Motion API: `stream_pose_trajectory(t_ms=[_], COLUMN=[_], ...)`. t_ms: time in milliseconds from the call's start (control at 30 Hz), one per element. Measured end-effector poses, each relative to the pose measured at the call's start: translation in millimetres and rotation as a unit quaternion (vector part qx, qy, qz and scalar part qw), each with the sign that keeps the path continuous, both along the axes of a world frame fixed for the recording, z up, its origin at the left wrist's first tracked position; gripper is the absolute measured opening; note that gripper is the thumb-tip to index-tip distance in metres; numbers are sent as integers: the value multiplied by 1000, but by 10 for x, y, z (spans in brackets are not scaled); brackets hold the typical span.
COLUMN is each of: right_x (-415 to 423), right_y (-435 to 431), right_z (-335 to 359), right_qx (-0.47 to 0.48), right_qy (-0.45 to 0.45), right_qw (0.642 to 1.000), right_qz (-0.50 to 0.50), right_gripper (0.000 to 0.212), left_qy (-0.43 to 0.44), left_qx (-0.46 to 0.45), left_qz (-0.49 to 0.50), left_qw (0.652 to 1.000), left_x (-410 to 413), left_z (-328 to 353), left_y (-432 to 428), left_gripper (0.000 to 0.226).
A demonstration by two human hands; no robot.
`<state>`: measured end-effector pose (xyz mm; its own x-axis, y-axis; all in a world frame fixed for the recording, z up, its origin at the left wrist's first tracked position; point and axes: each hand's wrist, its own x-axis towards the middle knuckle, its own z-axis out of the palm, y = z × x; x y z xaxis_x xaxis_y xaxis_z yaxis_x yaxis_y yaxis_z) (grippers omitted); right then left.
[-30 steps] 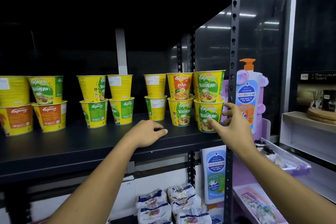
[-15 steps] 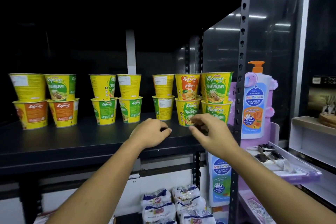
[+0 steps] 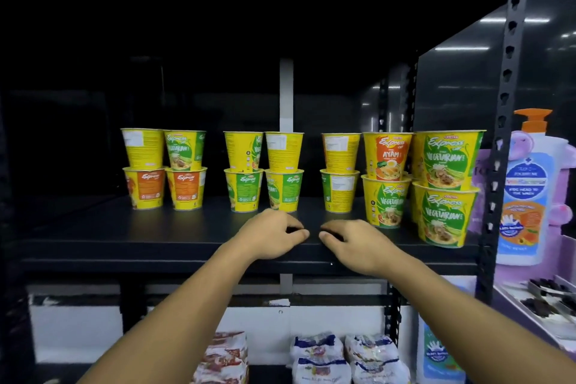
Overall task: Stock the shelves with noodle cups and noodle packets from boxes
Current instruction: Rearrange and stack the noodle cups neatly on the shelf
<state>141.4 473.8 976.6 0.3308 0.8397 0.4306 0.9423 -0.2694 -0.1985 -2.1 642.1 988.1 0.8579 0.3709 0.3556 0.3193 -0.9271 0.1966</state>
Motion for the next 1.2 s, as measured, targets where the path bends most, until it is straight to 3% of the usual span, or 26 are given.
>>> stream_pose_trajectory(t_ms=[267,800,1200], right_x=[-297,-1643,-2103], right_y=[534,2065,2632], right_z=[59,307,331], right_qx=[-70,-149,-197], right_qy=[-4,52,40], right_qw=[998,981,975], right_qz=[0,111,99], right_gripper=[51,67,69], left_qy=[0,45,101], left_qx=[-19,-61,-73], left_qz=[65,162,158], left_qw=[998,984,979], left_x=[-533,-2058,-2574], left_z=[12,178,255], left_y=[377,1581,2478], left_gripper=[44,46,55])
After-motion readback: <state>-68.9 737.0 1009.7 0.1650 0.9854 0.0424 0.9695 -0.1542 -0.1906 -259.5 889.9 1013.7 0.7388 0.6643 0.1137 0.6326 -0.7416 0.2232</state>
